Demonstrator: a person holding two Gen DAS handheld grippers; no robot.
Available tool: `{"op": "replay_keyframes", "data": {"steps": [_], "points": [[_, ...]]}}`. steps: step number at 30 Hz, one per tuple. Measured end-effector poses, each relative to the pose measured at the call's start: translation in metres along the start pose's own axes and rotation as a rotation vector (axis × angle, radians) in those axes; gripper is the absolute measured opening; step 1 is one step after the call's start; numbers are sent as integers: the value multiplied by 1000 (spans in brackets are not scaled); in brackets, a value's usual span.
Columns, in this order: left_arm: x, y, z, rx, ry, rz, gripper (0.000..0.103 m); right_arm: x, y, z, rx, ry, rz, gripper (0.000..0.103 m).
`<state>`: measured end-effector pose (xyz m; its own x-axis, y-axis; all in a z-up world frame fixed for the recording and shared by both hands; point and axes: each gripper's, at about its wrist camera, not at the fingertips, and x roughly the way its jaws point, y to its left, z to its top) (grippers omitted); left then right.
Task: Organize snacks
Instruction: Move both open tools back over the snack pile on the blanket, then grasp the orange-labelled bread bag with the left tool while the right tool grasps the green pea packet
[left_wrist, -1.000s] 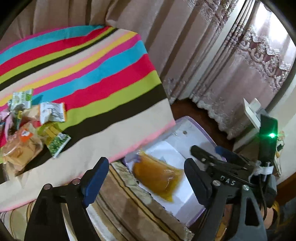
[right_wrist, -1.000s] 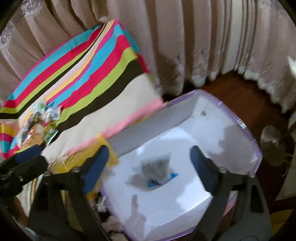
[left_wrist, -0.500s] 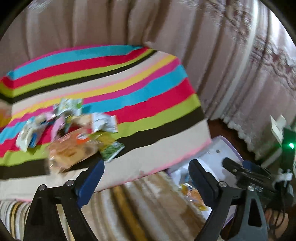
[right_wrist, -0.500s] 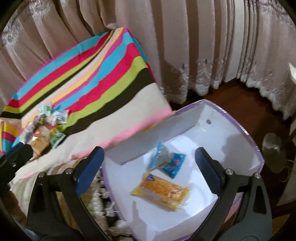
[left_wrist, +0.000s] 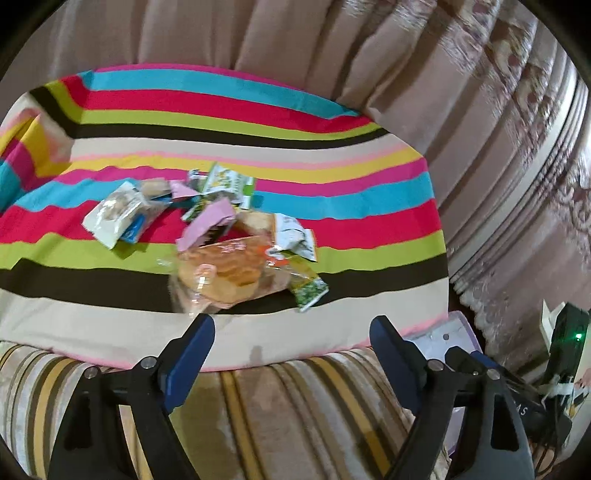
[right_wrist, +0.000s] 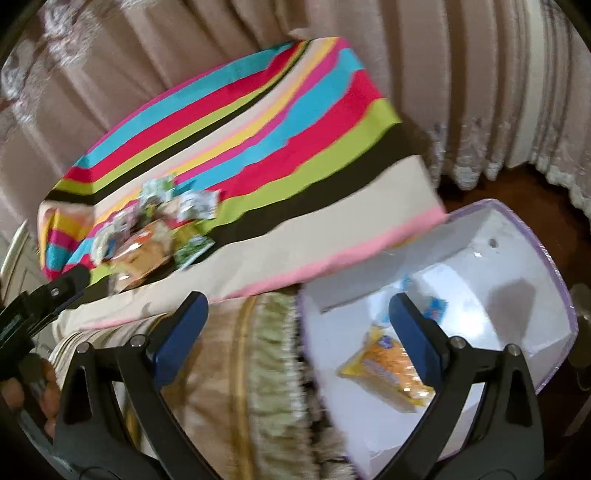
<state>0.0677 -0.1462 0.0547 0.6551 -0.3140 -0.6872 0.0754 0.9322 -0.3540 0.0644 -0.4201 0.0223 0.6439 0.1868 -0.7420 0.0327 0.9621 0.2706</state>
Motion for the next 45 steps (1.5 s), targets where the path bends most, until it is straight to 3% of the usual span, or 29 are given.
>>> {"op": "replay_keyframes", "data": {"steps": [3,11,17,27,36,42,45], "points": [[-3,8,1,-8,-5,1,85,7,18,3,-31,17,26,99],[2,27,11,33,26,-33,85,35,61,7,-188,78,-8,98],[12,36,26,114,22,-26,85,58,79,14,-255,108,-9,98],[53,31,45,331,97,-77,85,89,105,30,-361,115,-23,98],[85,36,56,440,155,-116,85,116,121,37,-427,147,-22,90],[104,41,56,451,212,-140,85,131,127,40,-448,167,-27,89],[109,47,56,428,233,-151,75,138,130,42,-456,175,-33,88]]}}
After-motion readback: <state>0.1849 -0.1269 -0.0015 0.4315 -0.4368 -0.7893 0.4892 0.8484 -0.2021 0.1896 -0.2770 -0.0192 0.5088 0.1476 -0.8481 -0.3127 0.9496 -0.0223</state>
